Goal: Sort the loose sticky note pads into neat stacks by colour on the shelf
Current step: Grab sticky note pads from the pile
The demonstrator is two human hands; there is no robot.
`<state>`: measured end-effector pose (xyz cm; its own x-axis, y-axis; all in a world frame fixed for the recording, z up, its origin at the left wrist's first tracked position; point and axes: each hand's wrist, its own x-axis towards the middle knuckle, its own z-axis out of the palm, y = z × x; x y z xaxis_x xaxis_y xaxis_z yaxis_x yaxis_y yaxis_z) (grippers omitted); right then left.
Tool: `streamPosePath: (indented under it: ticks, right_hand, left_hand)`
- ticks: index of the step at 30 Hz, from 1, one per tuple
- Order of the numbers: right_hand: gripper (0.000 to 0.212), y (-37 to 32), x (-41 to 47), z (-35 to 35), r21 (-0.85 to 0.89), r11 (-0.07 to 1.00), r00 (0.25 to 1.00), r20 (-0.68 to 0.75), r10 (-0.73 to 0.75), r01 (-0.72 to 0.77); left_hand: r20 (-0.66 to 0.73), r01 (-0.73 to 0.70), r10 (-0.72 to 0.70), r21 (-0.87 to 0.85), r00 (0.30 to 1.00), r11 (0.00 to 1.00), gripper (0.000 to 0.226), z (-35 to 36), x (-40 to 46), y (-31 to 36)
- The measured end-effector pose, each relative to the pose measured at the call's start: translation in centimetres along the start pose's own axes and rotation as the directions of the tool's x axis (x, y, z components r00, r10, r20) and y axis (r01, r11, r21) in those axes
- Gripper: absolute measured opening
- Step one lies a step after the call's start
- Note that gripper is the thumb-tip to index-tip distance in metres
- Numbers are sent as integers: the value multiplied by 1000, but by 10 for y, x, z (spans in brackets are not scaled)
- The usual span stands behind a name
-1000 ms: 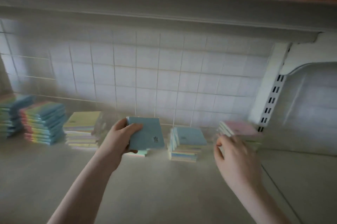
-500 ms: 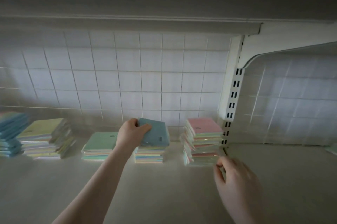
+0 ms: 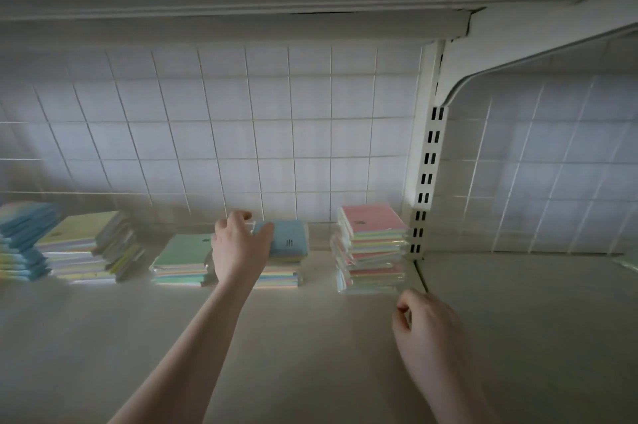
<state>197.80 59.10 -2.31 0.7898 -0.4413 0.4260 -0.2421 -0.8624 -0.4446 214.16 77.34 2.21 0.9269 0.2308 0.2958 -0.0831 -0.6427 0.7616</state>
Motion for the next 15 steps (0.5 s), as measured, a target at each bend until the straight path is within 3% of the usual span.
streamPosePath:
  ticks: [6,15]
  right_hand:
    - [16,1,1,-5,-106,994,999,45,-3,8]
    - [24,6,-2,6,-157,987,996,-82,31,-43]
  left_hand:
    - [-110,-179,186,70,976,981,37,-13,-52,0]
    - [57,-270,264,196,963,943,29,-14,-118,-25]
